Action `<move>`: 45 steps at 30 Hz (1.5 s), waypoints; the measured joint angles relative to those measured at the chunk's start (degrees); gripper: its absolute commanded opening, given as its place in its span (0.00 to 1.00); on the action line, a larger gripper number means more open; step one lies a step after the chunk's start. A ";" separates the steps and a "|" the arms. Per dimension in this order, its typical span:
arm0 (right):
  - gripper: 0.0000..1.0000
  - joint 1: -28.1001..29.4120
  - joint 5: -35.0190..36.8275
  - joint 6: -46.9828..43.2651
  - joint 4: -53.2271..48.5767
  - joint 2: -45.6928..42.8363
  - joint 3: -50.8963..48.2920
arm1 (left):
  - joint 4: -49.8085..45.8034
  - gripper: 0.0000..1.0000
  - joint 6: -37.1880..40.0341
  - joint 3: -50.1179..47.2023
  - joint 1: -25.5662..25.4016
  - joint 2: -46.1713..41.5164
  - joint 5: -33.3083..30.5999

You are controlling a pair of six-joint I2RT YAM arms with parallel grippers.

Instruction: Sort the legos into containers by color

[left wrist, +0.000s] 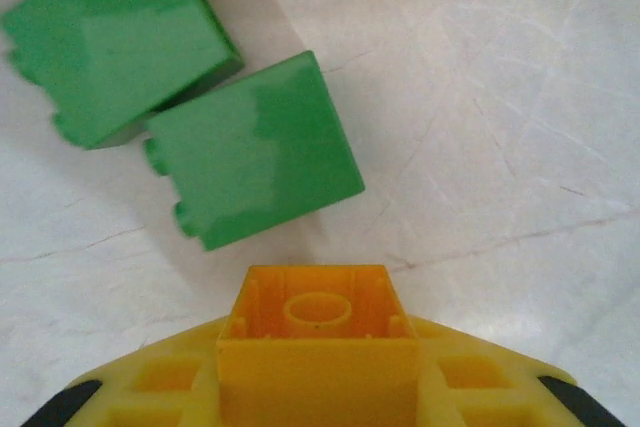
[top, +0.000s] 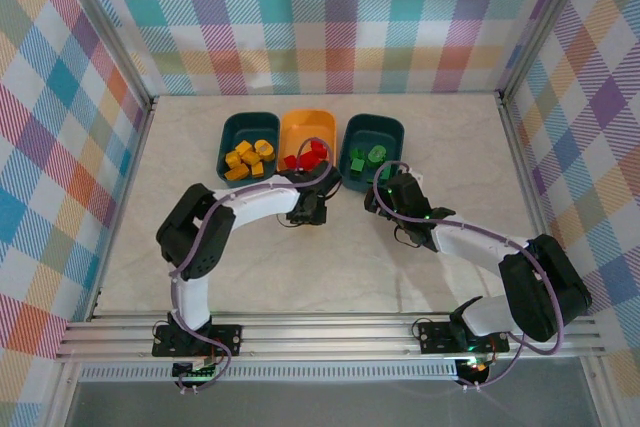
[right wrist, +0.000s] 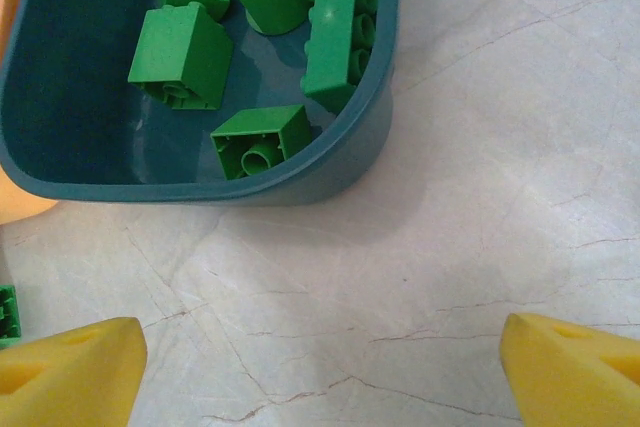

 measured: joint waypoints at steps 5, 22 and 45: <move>0.91 0.00 -0.57 0.00 0.00 0.00 0.00 | -1.36 0.23 2.25 3.58 5.57 -8.11 1.05; 0.91 0.00 -0.70 -0.02 0.00 -2.38 -0.39 | -3.13 0.36 -3.93 28.00 30.60 14.08 11.78; 0.81 13.16 -8.94 -16.81 1.88 13.81 11.58 | 14.58 0.84 -9.73 -14.84 33.29 -28.72 19.98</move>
